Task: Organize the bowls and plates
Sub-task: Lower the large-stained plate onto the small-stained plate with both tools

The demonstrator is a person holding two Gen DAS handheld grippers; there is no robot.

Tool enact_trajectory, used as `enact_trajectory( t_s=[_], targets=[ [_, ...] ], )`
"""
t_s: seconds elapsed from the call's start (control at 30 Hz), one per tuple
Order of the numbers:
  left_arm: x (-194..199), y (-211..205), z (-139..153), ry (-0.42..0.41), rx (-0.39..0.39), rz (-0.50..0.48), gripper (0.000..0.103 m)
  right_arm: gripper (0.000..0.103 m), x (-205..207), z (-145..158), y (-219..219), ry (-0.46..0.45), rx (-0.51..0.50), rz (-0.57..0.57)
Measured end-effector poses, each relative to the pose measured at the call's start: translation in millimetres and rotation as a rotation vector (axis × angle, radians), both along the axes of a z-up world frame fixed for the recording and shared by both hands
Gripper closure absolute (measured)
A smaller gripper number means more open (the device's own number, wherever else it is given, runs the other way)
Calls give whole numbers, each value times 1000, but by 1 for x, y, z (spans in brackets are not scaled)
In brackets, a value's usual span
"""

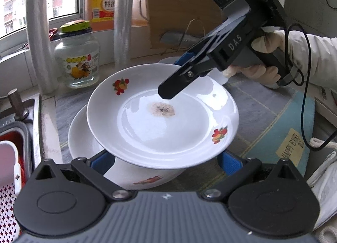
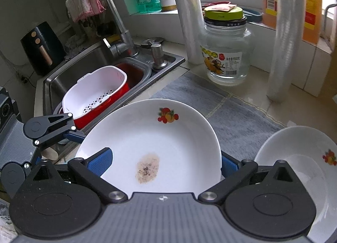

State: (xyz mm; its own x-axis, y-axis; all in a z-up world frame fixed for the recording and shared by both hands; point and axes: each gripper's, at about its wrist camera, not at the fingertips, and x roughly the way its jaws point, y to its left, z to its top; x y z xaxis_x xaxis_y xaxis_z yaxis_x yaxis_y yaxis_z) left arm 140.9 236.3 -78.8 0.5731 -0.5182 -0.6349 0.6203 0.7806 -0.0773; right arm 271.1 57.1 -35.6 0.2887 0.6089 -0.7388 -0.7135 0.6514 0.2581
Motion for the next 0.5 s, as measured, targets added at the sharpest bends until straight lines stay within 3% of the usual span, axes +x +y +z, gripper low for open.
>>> enact_trajectory(
  t_s=[0.5],
  targets=[
    [15,15,-7,33,-10,11,1,0,16,-12,16,30,-21,4]
  ],
)
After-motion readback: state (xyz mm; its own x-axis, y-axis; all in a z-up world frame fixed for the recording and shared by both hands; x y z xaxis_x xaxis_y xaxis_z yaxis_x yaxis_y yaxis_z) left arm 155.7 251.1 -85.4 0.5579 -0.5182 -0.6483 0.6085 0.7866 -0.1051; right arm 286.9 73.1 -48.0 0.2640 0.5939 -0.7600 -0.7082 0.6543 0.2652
